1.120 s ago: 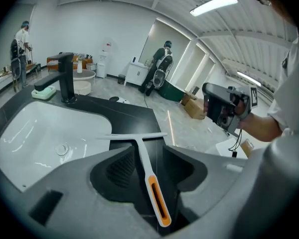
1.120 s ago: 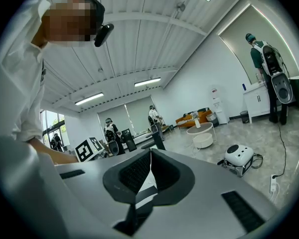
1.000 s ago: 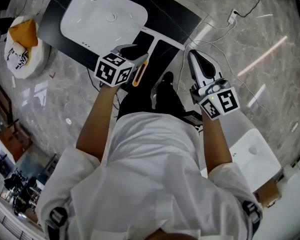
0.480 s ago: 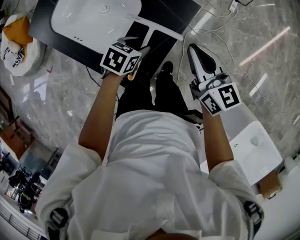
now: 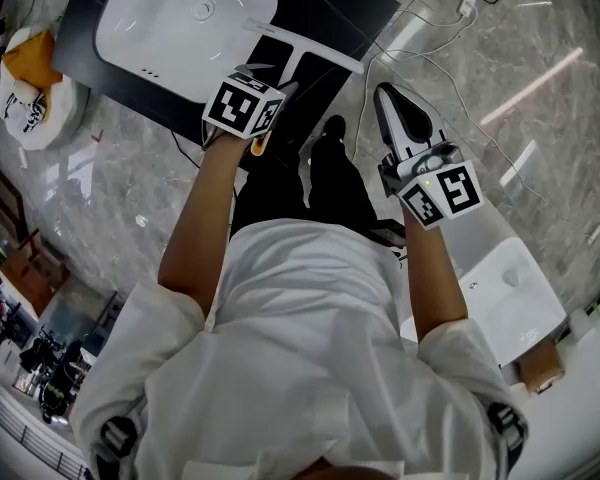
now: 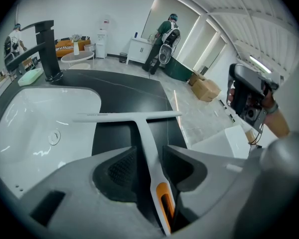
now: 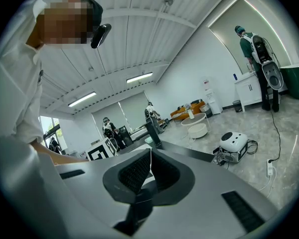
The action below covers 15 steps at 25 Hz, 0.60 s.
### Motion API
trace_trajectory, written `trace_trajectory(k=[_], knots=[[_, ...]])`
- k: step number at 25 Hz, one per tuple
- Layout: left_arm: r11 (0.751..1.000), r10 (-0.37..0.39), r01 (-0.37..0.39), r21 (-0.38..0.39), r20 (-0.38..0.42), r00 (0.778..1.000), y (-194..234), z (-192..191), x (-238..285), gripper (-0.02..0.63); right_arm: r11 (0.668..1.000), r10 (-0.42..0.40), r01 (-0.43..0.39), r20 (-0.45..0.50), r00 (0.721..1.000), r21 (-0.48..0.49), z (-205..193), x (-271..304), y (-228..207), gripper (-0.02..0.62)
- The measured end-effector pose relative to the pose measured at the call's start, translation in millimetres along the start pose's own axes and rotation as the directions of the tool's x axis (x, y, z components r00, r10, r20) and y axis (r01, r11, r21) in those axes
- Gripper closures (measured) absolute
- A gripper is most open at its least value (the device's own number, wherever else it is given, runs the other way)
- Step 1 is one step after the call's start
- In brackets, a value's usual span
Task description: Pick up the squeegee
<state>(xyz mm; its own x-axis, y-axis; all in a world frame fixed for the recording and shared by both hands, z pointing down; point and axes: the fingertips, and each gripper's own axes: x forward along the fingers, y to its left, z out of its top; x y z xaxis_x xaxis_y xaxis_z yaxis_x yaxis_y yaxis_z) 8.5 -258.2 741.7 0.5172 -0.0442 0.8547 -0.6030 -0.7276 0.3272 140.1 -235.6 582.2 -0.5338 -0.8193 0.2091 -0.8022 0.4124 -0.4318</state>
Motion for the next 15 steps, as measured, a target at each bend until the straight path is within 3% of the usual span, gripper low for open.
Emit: trace_trajectory(k=[8, 15], knots=[[0.999, 0.025, -0.025, 0.029, -0.029, 0.999, -2.9, -1.3, 6.7, 0.480, 1.000, -0.006, 0.006, 0.000, 1.000, -0.001, -3.7, -5.8, -1.1, 0.580], [1.000, 0.028, -0.028, 0.001, -0.033, 0.999, -2.3, -0.8, 7.8, 0.497, 1.000, -0.010, 0.010, -0.003, 1.000, 0.000, -8.0, -9.5, -0.2, 0.580]])
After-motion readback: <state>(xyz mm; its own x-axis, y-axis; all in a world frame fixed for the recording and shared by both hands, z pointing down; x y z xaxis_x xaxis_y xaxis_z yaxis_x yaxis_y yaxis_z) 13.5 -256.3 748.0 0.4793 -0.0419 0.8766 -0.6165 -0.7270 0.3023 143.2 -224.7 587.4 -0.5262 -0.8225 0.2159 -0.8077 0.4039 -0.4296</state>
